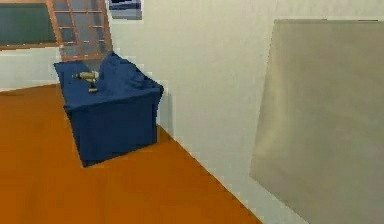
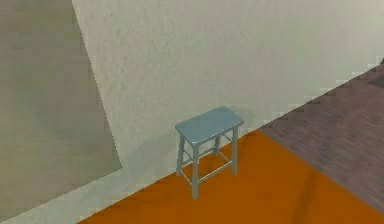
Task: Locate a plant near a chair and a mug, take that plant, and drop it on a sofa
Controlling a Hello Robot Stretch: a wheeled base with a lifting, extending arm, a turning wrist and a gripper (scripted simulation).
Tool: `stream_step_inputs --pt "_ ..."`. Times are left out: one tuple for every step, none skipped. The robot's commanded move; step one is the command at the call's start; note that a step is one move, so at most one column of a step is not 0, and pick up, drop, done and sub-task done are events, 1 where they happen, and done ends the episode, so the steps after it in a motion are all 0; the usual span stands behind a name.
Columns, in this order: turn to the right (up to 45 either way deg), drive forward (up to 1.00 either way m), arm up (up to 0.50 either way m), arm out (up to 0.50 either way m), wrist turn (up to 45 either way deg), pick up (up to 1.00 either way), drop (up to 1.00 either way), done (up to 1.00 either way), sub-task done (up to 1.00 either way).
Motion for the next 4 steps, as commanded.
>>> stream_step_inputs --pt "-6.0 0.00 0.00 0.00 0.0 0.00 0.00 0.00 0.00" --pt "0.0 0.10 0.00 0.00 0.0 0.00 0.00 0.00 0.00" --pt "-33.0 0.00 0.00 0.00 0.0 0.00 0.00 0.00 0.00" --pt "0.0 1.00 0.00 0.00 0.0 0.00 0.00 0.00 0.00"
